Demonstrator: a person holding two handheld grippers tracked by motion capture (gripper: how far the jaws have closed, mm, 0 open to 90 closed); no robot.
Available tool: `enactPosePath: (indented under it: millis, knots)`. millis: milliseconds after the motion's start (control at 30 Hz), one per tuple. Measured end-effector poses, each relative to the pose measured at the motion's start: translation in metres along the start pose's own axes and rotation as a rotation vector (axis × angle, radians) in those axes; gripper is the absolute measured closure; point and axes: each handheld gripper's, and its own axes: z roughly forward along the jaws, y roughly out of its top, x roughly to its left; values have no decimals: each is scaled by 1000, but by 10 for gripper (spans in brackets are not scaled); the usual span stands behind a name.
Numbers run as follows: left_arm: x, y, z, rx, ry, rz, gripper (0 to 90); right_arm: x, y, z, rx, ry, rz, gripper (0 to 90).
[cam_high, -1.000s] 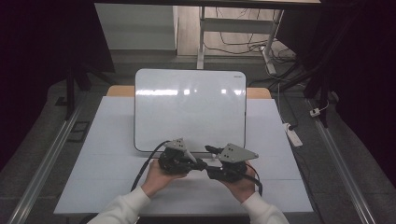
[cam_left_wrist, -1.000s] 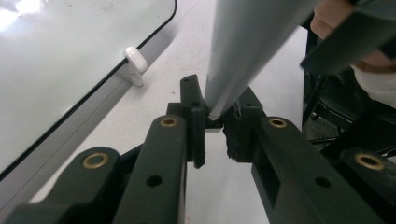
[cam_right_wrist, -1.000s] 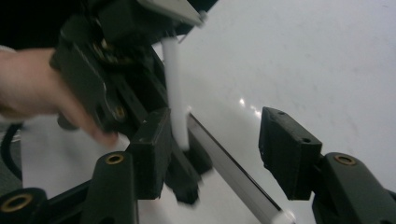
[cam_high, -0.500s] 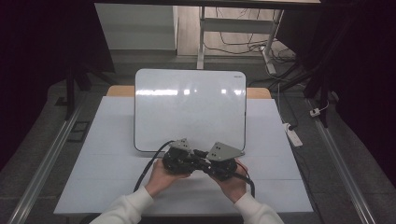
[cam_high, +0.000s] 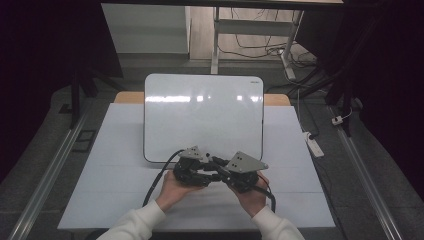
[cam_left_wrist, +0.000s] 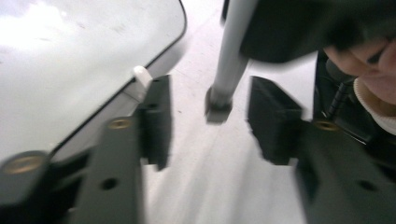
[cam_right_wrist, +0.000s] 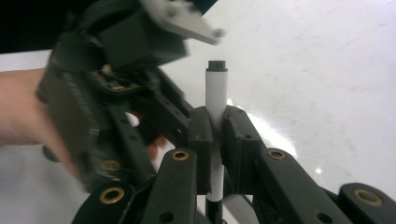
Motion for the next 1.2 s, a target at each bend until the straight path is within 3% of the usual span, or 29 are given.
enactPosePath:
  millis: [100, 267, 367, 500, 667, 800, 933, 1200]
  knots:
    - [-3, -4, -12, -21, 30, 5, 338, -12, 0, -8, -25, -42, 30, 817]
    - [-3, -20, -45, -30, 103, 26, 298, -39, -5, -19, -27, -110, 92, 817]
    - [0, -37, -69, -16, 183, 27, 298, -57, -10, -22, -3, -162, 133, 817]
    - [7, -61, -100, -17, 275, -5, 296, -81, -15, -21, 43, -222, 206, 817]
    - [14, -86, -129, -26, 372, -39, 296, -99, -16, -4, 125, -274, 223, 816]
    - [20, -98, -142, -30, 409, -66, 298, -110, -15, 12, 182, -300, 230, 816]
    - [23, -103, -150, -33, 438, -66, 298, -120, -15, 26, 222, -319, 248, 811]
    - [26, -109, -157, -28, 462, -76, 303, -122, -20, 37, 265, -368, 203, 791]
